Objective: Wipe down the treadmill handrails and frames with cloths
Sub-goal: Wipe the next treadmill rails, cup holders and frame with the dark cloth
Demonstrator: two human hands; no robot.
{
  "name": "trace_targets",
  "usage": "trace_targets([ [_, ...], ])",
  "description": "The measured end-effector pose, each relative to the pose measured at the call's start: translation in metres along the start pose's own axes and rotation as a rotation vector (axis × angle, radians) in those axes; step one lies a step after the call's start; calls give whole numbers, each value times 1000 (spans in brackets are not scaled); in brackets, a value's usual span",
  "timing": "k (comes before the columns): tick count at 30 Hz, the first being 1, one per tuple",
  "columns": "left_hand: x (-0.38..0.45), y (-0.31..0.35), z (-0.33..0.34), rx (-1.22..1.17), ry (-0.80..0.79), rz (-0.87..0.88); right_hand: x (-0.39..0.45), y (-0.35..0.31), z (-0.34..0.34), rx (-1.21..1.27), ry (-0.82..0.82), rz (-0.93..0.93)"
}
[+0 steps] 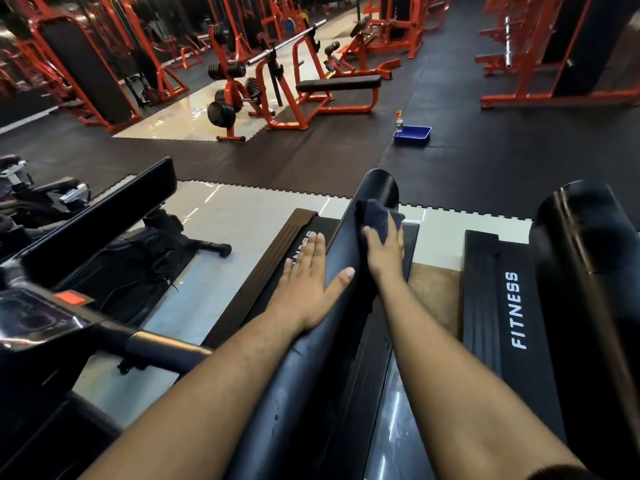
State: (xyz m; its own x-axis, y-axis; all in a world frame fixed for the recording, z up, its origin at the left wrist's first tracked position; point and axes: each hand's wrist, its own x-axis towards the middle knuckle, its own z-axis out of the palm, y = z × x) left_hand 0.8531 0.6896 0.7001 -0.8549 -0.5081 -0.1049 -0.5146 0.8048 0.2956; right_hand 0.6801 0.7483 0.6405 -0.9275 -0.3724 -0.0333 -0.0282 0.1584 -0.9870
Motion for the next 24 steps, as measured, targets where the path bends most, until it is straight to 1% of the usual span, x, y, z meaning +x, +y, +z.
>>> trace_targets([
  [1, -7, -2, 0, 8, -10, -1, 5, -4, 0, -28, 0, 34],
  [2, -20, -5, 0, 21, -22, -2, -8, -5, 2, -60, -5, 23],
  [3, -31, -9, 0, 18, -33, 0, -27, -2, 5, -86, -15, -43],
  [5, -53, -15, -1, 7, -39, 0, -86, 14, 13, -137, -43, -256],
  [7, -69, -17, -6, -4, -56, -13, -135, 31, 15, -157, -89, -368],
  [9, -85, -18, -12, 21, -53, -21, -140, 29, 10, -187, -127, -378],
  [13, -122, -25, -16, 136, -64, -8, -92, -7, 2, -302, -95, -254],
  [15, -143, -34, -12, 211, -48, 3, -96, -15, 9, -301, -78, -189],
  [16, -150, -37, -9, 238, -28, 13, -109, -15, 11, -284, -70, -187],
  [18, -157, -39, -7, 252, 23, 18, -147, -4, 14, -250, -85, -252],
  [21, -155, -38, -4, 236, 56, 11, -196, 21, 11, -226, -121, -358],
  [24, -151, -40, -3, 250, 65, 10, -175, 16, 10, -252, -123, -381],
])
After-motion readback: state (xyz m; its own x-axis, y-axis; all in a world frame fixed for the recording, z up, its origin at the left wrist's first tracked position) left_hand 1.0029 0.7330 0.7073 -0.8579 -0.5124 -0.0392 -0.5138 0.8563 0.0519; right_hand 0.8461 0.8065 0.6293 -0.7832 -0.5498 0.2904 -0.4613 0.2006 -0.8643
